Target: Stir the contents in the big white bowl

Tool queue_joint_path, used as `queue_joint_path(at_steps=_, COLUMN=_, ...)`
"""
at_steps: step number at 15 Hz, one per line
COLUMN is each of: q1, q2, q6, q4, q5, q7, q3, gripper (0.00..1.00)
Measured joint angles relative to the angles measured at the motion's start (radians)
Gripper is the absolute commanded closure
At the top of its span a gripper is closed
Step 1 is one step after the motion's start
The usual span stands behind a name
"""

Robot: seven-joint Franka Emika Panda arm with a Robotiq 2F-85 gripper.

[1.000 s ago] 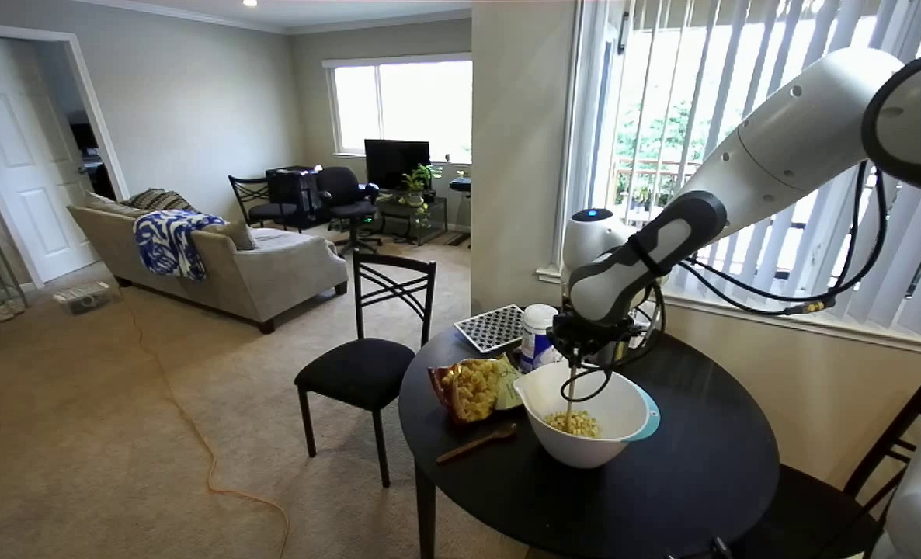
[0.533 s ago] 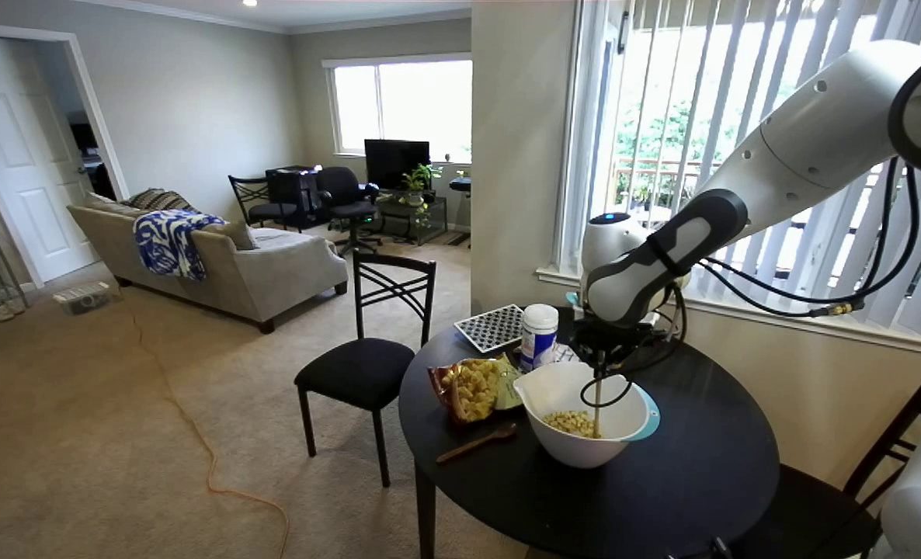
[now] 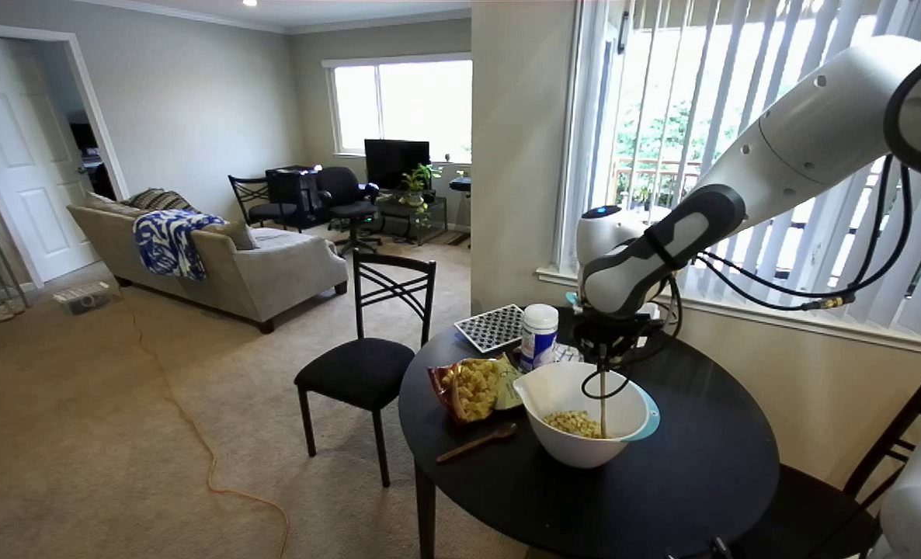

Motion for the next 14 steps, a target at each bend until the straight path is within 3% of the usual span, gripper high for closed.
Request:
queue_joint_path(at_steps=8, q1=0.021, q2=0.098, q6=-0.021, q4=0.153, q5=-0.134, q7=0.03, q3=0.009, gripper=0.95)
queue_joint_path(at_steps=14, q1=0.067, q2=0.171, q6=-0.019, q4=0.24, q5=-0.133, q7=0.03, q3=0.011, gripper=0.95)
